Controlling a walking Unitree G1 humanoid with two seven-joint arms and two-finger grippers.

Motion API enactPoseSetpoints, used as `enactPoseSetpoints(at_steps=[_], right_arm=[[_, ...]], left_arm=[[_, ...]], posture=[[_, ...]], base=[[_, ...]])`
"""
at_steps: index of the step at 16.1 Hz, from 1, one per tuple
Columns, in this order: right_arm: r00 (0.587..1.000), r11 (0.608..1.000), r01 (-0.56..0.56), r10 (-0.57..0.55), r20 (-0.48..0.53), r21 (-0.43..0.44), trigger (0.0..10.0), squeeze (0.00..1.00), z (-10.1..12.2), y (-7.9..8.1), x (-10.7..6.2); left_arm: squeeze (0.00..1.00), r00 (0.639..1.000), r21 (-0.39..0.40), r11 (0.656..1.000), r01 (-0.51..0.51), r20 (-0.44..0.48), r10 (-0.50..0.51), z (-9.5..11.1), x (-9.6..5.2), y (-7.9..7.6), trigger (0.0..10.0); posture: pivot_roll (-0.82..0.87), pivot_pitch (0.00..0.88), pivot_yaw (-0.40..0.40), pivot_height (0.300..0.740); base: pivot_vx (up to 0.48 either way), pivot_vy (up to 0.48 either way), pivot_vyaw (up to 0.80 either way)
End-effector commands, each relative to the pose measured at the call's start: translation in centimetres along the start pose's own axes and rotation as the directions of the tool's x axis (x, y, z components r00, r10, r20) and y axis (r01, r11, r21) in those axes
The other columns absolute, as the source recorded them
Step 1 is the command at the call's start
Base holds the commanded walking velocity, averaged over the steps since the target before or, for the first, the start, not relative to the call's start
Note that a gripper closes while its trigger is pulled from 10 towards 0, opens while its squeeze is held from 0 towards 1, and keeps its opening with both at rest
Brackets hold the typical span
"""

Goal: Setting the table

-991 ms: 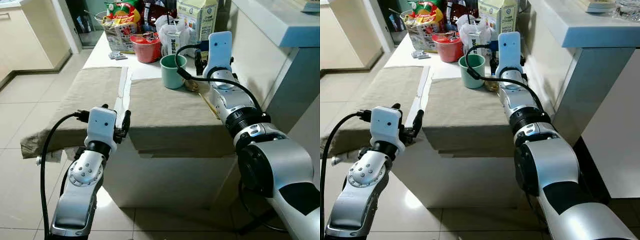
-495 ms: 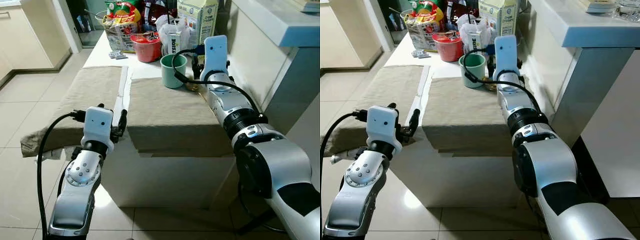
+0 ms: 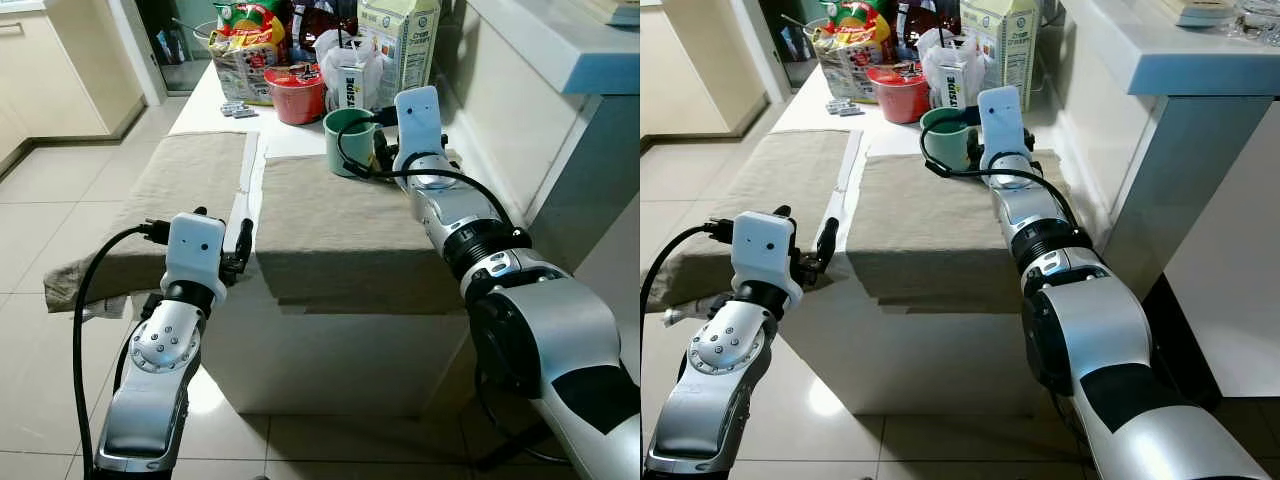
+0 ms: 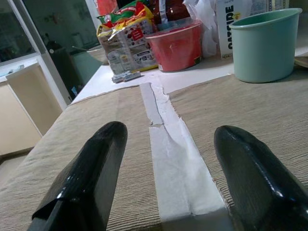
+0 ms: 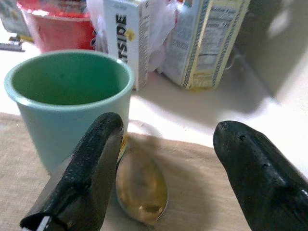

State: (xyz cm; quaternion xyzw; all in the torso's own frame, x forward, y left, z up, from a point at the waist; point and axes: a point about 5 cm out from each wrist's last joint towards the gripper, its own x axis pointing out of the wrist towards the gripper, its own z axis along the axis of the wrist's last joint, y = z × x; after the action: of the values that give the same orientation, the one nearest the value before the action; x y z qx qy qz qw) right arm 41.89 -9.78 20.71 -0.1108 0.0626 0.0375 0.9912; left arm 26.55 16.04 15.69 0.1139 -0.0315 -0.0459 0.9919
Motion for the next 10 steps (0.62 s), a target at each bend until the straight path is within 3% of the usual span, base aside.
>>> enactPoseSetpoints(at_steps=[1,3,6,10], right_arm=[[0.999,1.000,-0.022,0.021,-0.041,-0.022,10.0,0.00,-0.5,0.2,0.0],[0.998,0.999,-0.031,0.028,-0.064,-0.043,10.0,0.00,-0.9,0.1,0.0],[0.984,0.999,-0.024,0.015,-0.179,-0.047,10.0,0.00,-1.9,-0.5,-0.1],[0.979,0.989,-0.014,-0.016,-0.204,-0.144,10.0,0.00,-2.6,-1.4,-0.2]], left_arm=[[0.00,1.000,0.017,1.000,-0.013,0.016,0.013,0.4,0.0,0.4,10.0],[0.00,1.000,0.017,1.000,-0.012,0.015,0.011,0.3,0.1,0.4,10.0],[0.00,1.000,0.017,1.000,-0.012,0.017,0.011,0.4,0.2,0.3,10.0],[0.00,1.000,0.018,1.000,-0.015,0.017,0.014,0.4,0.1,0.3,10.0]], posture=[[0.02,0.000,0.065,0.740],[0.01,0.000,0.063,0.740],[0.01,0.000,0.058,0.740],[0.01,0.000,0.052,0.740]], base=[[0.000,0.000,0.00],[0.000,0.000,0.00],[0.000,0.000,0.00],[0.000,0.000,0.00]])
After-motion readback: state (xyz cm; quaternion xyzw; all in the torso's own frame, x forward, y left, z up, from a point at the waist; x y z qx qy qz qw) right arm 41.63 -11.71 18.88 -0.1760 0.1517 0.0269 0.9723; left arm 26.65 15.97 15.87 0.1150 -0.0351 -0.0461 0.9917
